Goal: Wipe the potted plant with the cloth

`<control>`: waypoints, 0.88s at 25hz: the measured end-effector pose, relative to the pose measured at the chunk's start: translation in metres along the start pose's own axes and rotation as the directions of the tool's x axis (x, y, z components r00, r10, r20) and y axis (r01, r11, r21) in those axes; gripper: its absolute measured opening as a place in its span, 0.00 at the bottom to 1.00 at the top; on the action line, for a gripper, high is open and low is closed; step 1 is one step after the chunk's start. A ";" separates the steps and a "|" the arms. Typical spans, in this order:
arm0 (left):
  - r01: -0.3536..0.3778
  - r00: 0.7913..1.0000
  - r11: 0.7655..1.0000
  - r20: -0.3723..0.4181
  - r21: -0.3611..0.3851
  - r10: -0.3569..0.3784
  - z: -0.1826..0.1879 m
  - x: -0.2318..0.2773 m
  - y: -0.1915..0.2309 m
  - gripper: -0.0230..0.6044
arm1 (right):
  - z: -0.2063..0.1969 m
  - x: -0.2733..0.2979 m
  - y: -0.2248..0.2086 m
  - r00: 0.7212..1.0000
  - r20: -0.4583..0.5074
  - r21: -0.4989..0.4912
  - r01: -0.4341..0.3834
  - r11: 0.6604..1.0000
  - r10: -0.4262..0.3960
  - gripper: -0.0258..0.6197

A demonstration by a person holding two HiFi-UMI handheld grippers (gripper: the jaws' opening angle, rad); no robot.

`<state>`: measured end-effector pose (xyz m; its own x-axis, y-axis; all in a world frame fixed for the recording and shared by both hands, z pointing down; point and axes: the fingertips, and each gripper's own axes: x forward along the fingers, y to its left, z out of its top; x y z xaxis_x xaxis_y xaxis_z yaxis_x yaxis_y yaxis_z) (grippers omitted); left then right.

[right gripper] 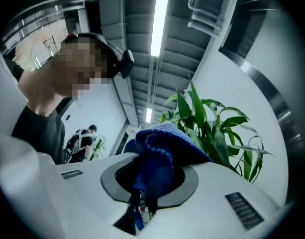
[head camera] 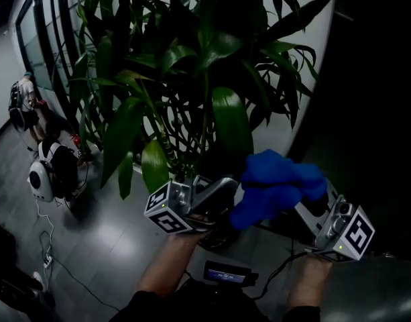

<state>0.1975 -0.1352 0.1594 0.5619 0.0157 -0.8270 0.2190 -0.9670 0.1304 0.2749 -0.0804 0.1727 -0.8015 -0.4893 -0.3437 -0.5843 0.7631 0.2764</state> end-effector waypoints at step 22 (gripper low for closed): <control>0.045 0.997 0.998 0.060 -0.053 -0.042 -0.006 0.009 -0.021 0.71 | -0.007 0.078 -0.017 0.990 -0.131 -0.267 0.019 0.964 -0.056 0.15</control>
<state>0.2030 -0.1129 0.1529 0.5033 0.0410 -0.8631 0.2860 -0.9505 0.1216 0.2216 -0.1344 0.1476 -0.7775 -0.5822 -0.2377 -0.6120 0.6135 0.4991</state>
